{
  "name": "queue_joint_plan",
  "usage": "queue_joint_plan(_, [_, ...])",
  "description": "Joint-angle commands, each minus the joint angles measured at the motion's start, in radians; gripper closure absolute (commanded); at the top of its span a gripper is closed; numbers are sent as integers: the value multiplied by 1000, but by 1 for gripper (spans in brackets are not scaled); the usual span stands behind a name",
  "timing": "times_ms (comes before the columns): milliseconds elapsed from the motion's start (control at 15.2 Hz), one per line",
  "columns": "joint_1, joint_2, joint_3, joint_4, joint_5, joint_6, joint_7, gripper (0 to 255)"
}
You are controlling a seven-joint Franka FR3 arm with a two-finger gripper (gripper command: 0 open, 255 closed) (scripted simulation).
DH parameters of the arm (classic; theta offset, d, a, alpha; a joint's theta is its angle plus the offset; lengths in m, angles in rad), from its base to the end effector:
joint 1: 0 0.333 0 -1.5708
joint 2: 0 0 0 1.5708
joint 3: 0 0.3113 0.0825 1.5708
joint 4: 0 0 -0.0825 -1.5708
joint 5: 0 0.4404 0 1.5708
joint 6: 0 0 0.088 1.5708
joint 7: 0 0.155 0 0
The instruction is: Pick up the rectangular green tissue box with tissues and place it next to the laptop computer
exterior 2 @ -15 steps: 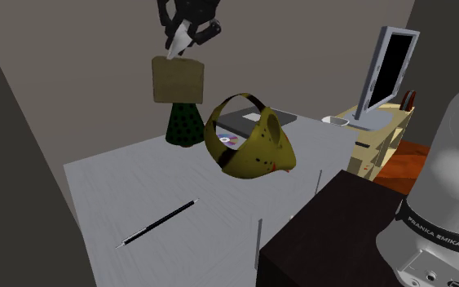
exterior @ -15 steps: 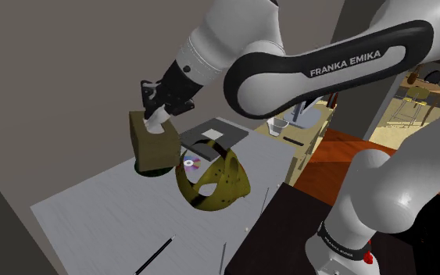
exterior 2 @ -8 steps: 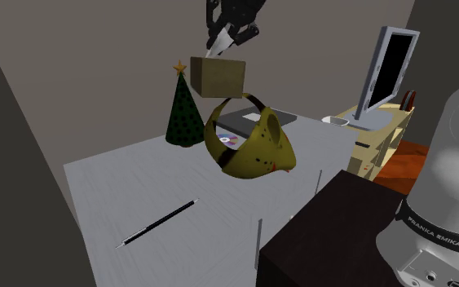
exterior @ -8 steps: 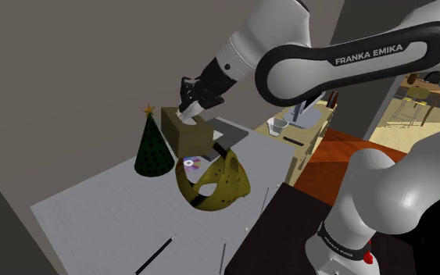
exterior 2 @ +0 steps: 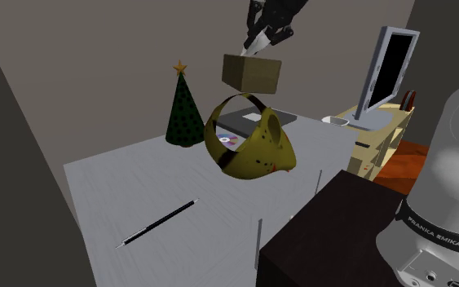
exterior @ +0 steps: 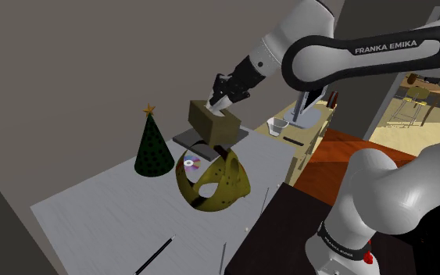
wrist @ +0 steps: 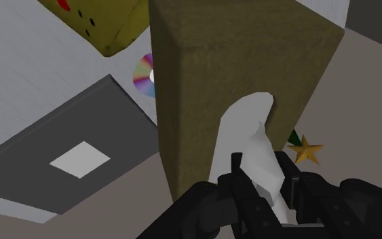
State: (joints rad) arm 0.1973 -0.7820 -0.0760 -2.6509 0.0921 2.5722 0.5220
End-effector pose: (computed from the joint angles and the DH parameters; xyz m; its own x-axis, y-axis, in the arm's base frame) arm 0.4485 0.0566 0.4994 0.7252 -0.4917 0.4820 -0.2850 -0.8516 -0.4399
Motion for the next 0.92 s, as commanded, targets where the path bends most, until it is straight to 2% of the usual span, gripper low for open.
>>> queue_joint_plan(0, [-8, -32, -51, -10, -7, -27, -52, 255])
queue_joint_plan(396, [-48, -108, -211, -19, -40, -105, -209, 255])
queue_joint_plan(858, [-92, -137, -399, 31, -85, -198, -387, 255])
